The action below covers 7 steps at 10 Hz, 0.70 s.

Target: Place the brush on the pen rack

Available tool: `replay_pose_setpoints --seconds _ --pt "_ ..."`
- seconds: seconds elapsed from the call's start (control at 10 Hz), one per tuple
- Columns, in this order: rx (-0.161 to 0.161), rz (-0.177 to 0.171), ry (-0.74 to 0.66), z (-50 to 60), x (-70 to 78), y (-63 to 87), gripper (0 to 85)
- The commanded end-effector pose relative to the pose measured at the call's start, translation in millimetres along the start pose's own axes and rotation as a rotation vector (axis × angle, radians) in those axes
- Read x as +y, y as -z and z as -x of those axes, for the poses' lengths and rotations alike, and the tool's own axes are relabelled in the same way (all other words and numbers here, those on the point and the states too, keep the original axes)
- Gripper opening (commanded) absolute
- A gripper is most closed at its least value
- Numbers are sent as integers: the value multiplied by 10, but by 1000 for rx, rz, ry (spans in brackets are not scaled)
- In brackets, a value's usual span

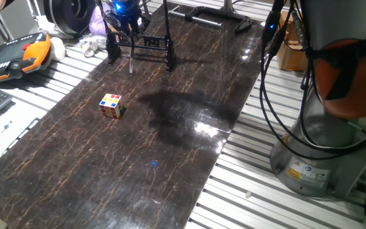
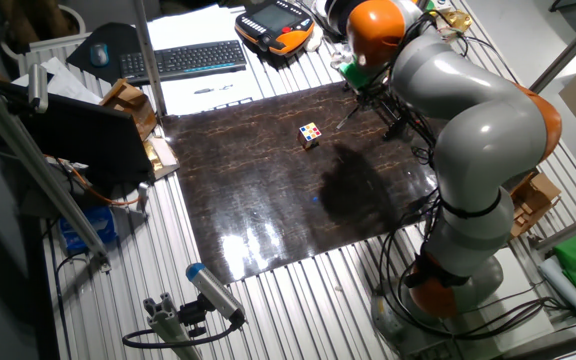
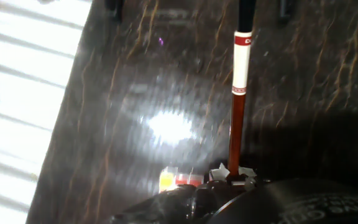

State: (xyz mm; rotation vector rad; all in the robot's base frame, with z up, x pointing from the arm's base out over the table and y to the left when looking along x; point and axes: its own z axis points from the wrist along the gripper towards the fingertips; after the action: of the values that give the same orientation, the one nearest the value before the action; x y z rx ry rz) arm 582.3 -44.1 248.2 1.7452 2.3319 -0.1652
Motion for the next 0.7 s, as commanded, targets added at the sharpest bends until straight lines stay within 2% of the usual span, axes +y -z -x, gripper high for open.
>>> replay_pose_setpoints --seconds 0.0,0.1,0.4,0.6 --pt "5 2 -2 2 0 0 10" --pt "26 9 -6 2 0 0 10" --pt "-24 2 9 2 0 0 10" --pt "-13 14 13 2 0 0 10"
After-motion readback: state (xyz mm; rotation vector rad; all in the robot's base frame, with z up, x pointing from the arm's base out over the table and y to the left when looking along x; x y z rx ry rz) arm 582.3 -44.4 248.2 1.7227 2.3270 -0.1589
